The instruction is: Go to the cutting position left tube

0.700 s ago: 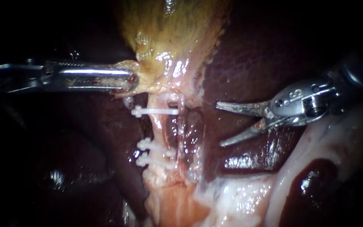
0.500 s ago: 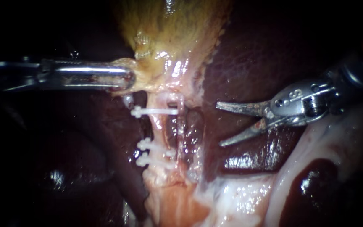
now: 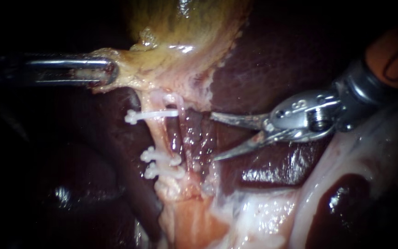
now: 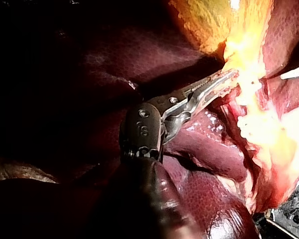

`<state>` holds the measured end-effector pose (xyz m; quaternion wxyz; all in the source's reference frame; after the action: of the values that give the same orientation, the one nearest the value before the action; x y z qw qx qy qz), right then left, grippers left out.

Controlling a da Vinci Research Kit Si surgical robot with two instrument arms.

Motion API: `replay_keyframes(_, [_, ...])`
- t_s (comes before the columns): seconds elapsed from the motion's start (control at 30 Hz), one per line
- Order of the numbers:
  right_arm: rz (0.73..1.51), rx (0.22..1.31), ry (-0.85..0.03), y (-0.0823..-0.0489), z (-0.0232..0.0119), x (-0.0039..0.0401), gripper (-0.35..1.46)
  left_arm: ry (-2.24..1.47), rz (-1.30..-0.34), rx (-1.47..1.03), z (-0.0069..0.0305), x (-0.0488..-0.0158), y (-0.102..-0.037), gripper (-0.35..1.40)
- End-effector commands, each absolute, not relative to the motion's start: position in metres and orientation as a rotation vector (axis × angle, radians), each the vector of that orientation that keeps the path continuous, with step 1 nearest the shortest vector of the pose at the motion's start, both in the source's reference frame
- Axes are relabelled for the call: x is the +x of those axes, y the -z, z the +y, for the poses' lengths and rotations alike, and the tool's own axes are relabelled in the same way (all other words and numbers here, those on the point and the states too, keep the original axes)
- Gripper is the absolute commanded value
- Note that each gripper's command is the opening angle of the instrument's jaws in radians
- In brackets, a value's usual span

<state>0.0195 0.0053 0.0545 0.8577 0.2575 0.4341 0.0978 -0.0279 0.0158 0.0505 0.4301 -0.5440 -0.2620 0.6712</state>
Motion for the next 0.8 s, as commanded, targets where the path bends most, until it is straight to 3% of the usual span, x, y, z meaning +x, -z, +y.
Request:
replay_keyframes(0.03, [0.911,0.552,-0.202,-0.0548,0.0050,0.0200,1.45,-1.674,-0.654,-1.358,0.0158,-0.0279,-0.0506,-0.35])
replay_keyframes(0.8, [0.889,0.638,-0.267,-0.0618,0.0036,0.0270,1.43,-1.674,-0.650,-1.357,0.0157,-0.0282,-0.0505,-0.35])
